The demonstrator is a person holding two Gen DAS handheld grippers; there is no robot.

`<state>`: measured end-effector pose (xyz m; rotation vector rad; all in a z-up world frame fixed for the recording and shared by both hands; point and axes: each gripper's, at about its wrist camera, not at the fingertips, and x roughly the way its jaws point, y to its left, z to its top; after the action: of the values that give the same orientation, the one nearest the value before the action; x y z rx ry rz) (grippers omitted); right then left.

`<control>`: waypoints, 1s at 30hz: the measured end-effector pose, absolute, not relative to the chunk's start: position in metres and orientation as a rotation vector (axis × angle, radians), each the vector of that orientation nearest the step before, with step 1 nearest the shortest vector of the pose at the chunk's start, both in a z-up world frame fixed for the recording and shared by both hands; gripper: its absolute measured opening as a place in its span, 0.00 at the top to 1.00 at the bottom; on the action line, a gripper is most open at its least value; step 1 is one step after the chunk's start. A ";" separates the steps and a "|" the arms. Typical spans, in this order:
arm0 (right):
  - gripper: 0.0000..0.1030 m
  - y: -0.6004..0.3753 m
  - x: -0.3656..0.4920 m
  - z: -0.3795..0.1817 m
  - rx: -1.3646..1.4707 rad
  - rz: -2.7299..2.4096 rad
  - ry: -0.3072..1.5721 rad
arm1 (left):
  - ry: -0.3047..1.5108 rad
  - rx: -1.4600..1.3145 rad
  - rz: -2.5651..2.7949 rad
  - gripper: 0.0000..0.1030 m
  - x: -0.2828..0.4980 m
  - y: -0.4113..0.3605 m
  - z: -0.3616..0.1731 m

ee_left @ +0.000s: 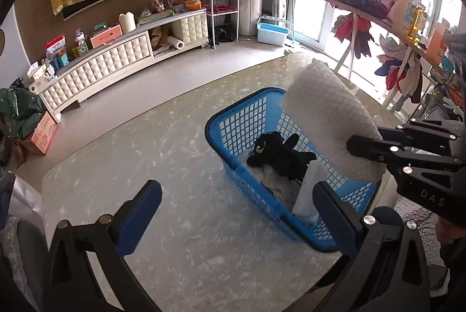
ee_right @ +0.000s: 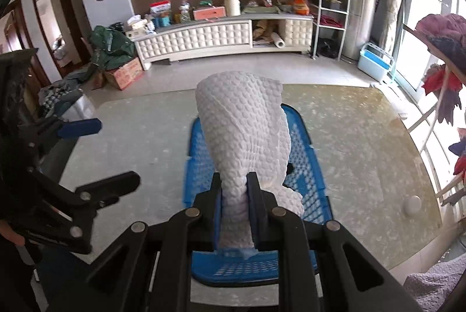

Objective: Organize soft objects
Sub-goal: 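Carry the pillow into the basket and open the right tool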

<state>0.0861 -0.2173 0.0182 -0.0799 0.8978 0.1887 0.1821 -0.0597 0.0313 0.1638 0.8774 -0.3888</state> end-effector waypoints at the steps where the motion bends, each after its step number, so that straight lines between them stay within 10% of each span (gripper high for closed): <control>1: 0.86 -0.219 0.089 0.015 -0.079 0.180 0.908 | 0.885 0.158 -0.395 0.00 0.186 -0.061 0.028; 30: 0.71 -0.201 0.139 -0.055 -0.089 0.178 1.135 | 1.023 0.145 -0.395 0.00 0.242 -0.040 -0.057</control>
<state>0.1387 -0.2005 -0.0552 -0.0893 1.1353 0.1783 0.2421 -0.0402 -0.0571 0.1452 1.0232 -0.3946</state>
